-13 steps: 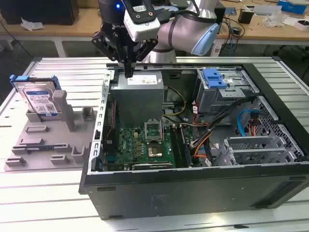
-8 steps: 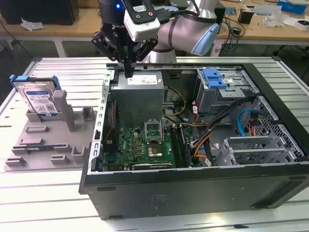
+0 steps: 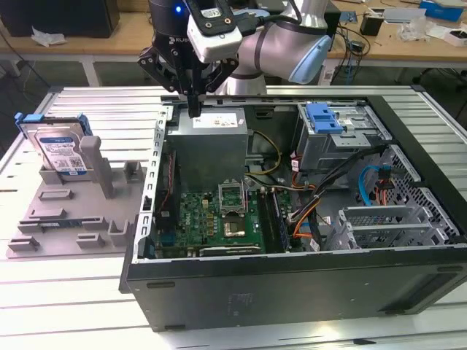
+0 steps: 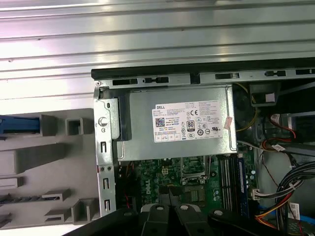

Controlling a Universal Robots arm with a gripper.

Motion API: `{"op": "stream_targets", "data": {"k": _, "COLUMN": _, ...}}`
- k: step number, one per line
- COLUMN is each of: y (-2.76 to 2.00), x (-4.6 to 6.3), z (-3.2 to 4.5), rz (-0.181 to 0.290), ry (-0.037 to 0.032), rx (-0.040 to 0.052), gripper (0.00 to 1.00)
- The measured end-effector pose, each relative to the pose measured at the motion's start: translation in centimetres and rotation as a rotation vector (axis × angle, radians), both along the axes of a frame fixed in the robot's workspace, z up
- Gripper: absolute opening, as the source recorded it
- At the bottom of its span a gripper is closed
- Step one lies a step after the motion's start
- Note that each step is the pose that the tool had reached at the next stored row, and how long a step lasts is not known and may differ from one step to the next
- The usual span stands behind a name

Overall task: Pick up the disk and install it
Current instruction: 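Reach for the disk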

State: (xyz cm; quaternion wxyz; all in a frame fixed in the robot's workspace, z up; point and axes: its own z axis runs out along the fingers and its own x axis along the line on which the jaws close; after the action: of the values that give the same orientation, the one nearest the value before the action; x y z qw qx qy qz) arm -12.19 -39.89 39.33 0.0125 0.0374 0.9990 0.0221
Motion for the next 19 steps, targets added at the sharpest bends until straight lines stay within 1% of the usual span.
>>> {"op": "stream_targets", "data": {"k": 3, "y": 0.01, "x": -0.1, "z": -0.01, "rz": 0.0, "ry": -0.0001, "rx": 0.0002, "gripper": 0.11}}
{"op": "stream_targets", "data": {"k": 4, "y": 0.02, "x": -0.6, "z": -0.02, "rz": 0.0, "ry": 0.0, "rx": -0.0001, "gripper": 0.11}}
{"op": "stream_targets", "data": {"k": 5, "y": 0.05, "x": -1.2, "z": -0.04, "rz": 0.0, "ry": -0.0001, "rx": 0.0, "gripper": 0.11}}
{"op": "stream_targets", "data": {"k": 6, "y": 0.1, "x": -2.1, "z": -0.05, "rz": 0.0, "ry": 0.0, "rx": 0.0001, "gripper": 0.11}}
{"op": "stream_targets", "data": {"k": 8, "y": 0.17, "x": -3.0, "z": -0.06, "rz": 0.0, "ry": 0.0, "rx": 0.0, "gripper": 0.11}}
{"op": "stream_targets", "data": {"k": 10, "y": 0.36, "x": -4.7, "z": -0.08, "rz": 0.0, "ry": 0.0, "rx": 0.0, "gripper": 0.11}}
{"op": "stream_targets", "data": {"k": 12, "y": 0.52, "x": -5.6, "z": -0.1, "rz": 0.0, "ry": 0.0, "rx": 0.0, "gripper": 0.11}}
{"op": "stream_targets", "data": {"k": 14, "y": 0.72, "x": -6.8, "z": -0.14, "rz": 0.0, "ry": 0.0, "rx": 0.0, "gripper": 0.11}}
{"op": "stream_targets", "data": {"k": 15, "y": 0.89, "x": -7.7, "z": -0.18, "rz": 0.0, "ry": 0.0, "rx": 0.0, "gripper": 0.11}}
{"op": "stream_targets", "data": {"k": 19, "y": 1.27, "x": -9.9, "z": -0.25, "rz": 0.0, "ry": 0.0, "rx": 0.0001, "gripper": 0.11}}
